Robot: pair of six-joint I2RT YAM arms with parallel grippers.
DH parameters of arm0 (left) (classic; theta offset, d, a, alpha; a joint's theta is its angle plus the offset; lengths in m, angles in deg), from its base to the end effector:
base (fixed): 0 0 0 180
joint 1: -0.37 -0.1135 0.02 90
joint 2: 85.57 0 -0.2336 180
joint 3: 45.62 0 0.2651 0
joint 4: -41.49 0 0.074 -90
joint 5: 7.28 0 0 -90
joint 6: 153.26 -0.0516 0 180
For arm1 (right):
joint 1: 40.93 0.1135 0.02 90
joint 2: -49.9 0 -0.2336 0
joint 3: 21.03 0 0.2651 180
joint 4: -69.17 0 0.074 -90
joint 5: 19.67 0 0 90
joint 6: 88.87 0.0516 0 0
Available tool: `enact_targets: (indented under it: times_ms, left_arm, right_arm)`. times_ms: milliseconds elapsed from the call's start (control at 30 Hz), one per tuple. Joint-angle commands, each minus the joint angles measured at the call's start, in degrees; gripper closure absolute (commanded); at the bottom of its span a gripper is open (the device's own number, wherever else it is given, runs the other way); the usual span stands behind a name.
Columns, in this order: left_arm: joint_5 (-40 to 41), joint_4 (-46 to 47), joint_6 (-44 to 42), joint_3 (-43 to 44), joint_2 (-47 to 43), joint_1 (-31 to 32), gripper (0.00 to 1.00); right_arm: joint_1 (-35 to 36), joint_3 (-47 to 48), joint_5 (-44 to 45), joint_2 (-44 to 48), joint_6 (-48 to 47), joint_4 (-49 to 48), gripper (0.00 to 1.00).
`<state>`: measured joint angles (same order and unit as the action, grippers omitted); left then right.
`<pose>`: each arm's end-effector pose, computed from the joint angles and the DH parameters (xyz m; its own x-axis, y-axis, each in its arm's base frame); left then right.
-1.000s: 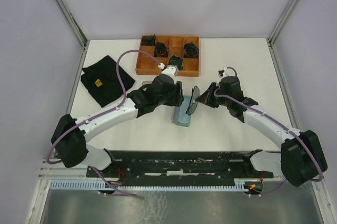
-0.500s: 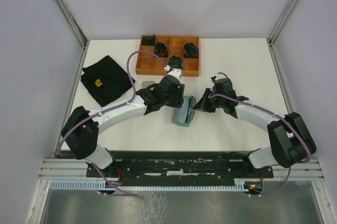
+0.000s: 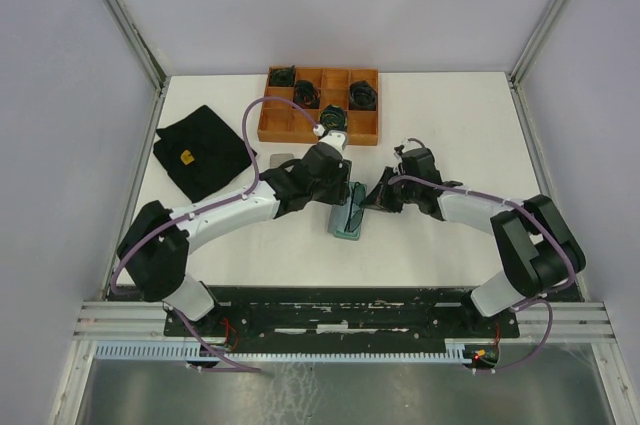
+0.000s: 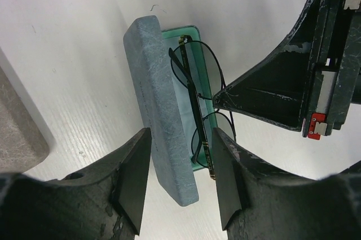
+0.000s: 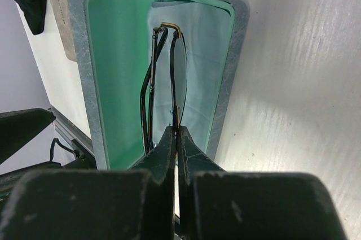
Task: Organize the sunglasses
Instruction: Place the sunglasses in the sunglasses case.
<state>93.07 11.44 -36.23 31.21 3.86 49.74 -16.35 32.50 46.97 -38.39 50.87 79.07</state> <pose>0.2468 -0.2734 0.2047 -0.6932 0.1213 -0.7105 0.3879 0.8936 -0.2258 0.2799 0.1505 0.1105 -0.9002 0.3586 -0.2470 0.0753 0.6868 0.7229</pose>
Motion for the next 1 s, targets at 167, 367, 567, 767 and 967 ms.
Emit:
enact_targets:
  times_ms: [167, 367, 567, 767, 967]
  left_arm:
    - [-0.93, 3.09, -1.56, -0.80, 0.49, 0.12, 0.47]
    - [-1.14, 3.41, -1.36, -1.49, 0.62, 0.12, 0.47]
    - [-1.65, 4.10, -1.27, -2.10, 0.91, 0.12, 0.48]
    - [-2.45, 4.87, -1.34, -2.65, 1.74, 0.07, 0.48]
    - [-3.00, 5.19, -1.45, -2.70, 2.00, 0.12, 0.49]
  right_arm:
    - [-0.24, 3.14, -2.02, -2.24, 0.73, -5.09, 1.00]
    - [-0.25, 3.23, -2.87, -4.08, 1.29, -6.18, 1.00]
    - [-0.20, 3.28, -3.67, -5.88, 1.52, -7.51, 1.00]
    - [-0.16, 3.54, -4.19, -7.84, 1.64, -8.76, 0.98]
    - [-0.08, 3.88, -3.85, -9.01, 0.77, -8.43, 0.93]
